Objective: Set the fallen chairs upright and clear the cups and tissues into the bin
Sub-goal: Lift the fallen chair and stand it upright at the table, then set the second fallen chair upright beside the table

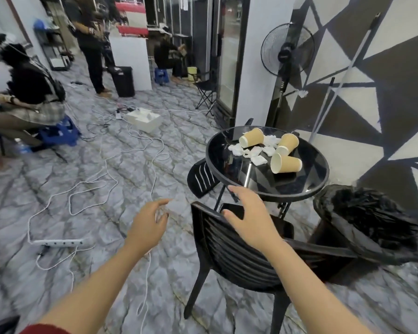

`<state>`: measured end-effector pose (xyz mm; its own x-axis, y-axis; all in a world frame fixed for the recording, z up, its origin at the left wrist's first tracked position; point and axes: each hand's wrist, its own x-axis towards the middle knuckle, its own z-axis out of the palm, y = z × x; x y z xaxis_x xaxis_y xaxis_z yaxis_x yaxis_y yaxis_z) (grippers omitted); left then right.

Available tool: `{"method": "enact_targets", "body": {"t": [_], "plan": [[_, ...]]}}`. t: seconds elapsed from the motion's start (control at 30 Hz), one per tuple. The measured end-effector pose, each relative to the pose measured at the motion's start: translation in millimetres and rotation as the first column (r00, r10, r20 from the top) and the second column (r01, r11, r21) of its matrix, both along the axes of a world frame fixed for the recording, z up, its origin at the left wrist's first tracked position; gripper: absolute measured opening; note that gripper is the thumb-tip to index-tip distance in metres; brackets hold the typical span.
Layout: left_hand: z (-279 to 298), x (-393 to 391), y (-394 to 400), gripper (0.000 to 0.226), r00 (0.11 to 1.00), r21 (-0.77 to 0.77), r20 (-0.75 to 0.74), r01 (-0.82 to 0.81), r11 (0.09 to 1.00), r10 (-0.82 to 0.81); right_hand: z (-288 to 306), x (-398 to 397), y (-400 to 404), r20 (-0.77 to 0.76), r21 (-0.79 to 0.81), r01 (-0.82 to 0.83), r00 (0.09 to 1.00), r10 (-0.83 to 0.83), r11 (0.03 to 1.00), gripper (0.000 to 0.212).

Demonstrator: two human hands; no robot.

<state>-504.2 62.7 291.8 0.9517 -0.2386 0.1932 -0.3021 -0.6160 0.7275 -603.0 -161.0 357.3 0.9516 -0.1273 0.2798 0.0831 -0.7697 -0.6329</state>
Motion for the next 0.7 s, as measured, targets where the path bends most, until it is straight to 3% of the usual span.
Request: {"method": "enact_targets", "body": {"t": [0.13,0.33,0.5,0.7], "plan": [[-9,-7,47,0.033,0.996,0.115,-0.037,-0.077,0.99,0.082,-17,32,77,-0.26,-0.108,-0.293,0.931,0.257,0.95,0.059],[-42,-24,123,0.039,0.971,0.353,-0.16,-0.11,0.929,0.176,-73,54,156,-0.575,-0.192,-0.487,0.759,0.304,0.852,0.066],[-58,-31,174,0.048,0.976,0.559,-0.173,-0.015,0.829,0.134,-103,69,192,-0.66,-0.148,-0.538,0.679,0.323,0.83,0.078],[-68,-14,217,0.053,0.969,0.616,-0.209,0.027,0.788,0.13,-123,100,220,-0.626,-0.27,-0.523,0.733,0.265,0.808,0.085]]}}
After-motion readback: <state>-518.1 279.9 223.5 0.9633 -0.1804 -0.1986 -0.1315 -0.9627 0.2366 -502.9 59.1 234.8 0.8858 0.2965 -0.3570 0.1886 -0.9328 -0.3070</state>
